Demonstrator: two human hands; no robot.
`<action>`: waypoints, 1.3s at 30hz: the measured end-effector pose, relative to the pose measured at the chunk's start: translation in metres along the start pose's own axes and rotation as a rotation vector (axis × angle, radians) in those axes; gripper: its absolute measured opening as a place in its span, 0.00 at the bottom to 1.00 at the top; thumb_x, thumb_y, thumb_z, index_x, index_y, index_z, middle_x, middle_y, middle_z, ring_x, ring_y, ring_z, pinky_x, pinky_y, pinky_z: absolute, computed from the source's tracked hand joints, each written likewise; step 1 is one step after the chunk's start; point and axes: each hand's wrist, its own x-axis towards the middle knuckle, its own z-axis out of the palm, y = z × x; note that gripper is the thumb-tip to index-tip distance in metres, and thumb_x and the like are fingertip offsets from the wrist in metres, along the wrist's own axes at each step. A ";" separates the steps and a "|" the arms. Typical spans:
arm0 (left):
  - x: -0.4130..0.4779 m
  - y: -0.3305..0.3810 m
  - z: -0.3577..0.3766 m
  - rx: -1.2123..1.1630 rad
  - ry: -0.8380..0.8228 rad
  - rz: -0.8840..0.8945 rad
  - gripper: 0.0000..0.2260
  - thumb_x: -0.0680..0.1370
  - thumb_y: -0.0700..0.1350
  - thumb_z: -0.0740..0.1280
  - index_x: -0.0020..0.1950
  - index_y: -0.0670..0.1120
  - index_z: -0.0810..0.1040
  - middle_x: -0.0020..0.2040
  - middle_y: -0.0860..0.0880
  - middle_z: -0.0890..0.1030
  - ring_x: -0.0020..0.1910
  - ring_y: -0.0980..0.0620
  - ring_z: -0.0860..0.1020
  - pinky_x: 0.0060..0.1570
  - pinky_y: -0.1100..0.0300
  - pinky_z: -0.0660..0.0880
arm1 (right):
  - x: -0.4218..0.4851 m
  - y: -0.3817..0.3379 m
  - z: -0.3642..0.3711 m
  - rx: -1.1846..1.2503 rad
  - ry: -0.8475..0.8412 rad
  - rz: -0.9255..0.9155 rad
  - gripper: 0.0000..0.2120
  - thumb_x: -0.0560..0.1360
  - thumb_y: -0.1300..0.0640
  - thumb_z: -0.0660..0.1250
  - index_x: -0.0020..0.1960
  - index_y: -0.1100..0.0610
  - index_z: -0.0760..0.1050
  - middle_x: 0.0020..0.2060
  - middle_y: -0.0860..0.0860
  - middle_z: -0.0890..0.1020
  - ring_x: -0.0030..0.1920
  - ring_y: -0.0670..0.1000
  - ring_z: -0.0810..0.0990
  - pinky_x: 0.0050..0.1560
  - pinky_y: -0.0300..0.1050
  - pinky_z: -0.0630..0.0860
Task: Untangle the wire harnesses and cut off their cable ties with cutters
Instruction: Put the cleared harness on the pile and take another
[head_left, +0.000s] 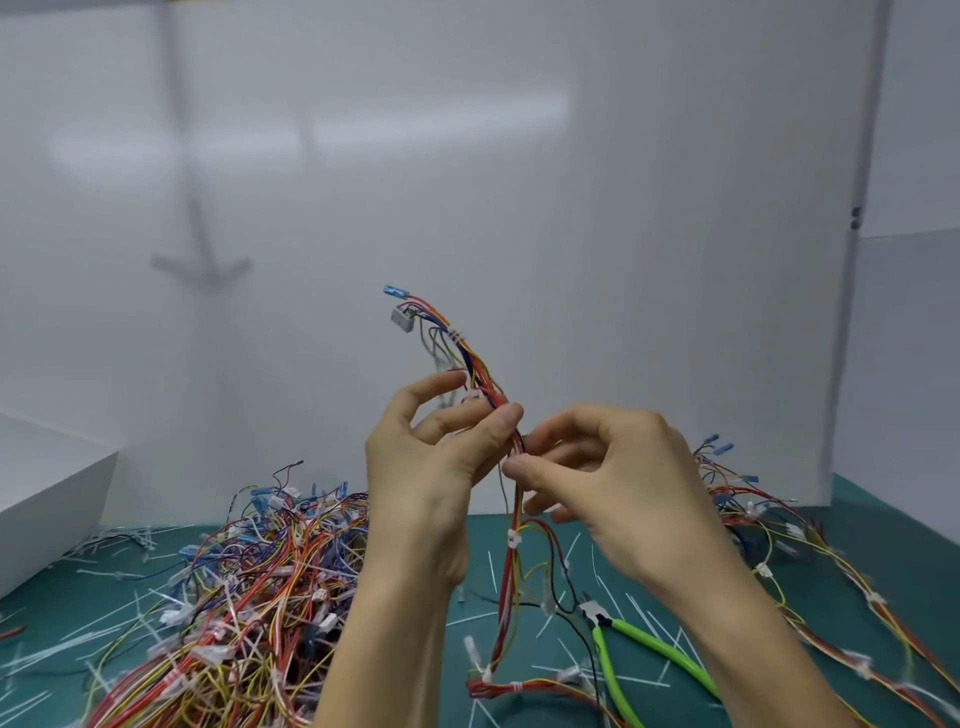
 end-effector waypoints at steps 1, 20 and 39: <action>0.000 -0.001 0.001 0.003 -0.006 0.000 0.22 0.64 0.34 0.77 0.56 0.44 0.78 0.43 0.42 0.86 0.41 0.45 0.86 0.39 0.61 0.81 | 0.001 0.000 -0.001 0.012 -0.003 0.015 0.06 0.69 0.53 0.79 0.41 0.51 0.82 0.31 0.46 0.85 0.32 0.44 0.85 0.34 0.40 0.82; -0.003 0.009 -0.016 0.753 -0.686 -0.110 0.13 0.68 0.52 0.77 0.48 0.47 0.83 0.44 0.48 0.86 0.43 0.53 0.83 0.49 0.56 0.80 | 0.012 0.010 -0.033 0.564 0.146 0.195 0.03 0.77 0.63 0.68 0.48 0.62 0.79 0.33 0.56 0.86 0.34 0.50 0.85 0.32 0.36 0.79; 0.016 -0.026 -0.036 1.302 -0.430 0.063 0.27 0.67 0.55 0.77 0.58 0.55 0.65 0.56 0.55 0.59 0.61 0.56 0.60 0.55 0.66 0.60 | 0.019 0.017 -0.042 0.813 0.265 0.159 0.05 0.79 0.61 0.65 0.47 0.60 0.79 0.35 0.52 0.86 0.35 0.47 0.85 0.34 0.36 0.80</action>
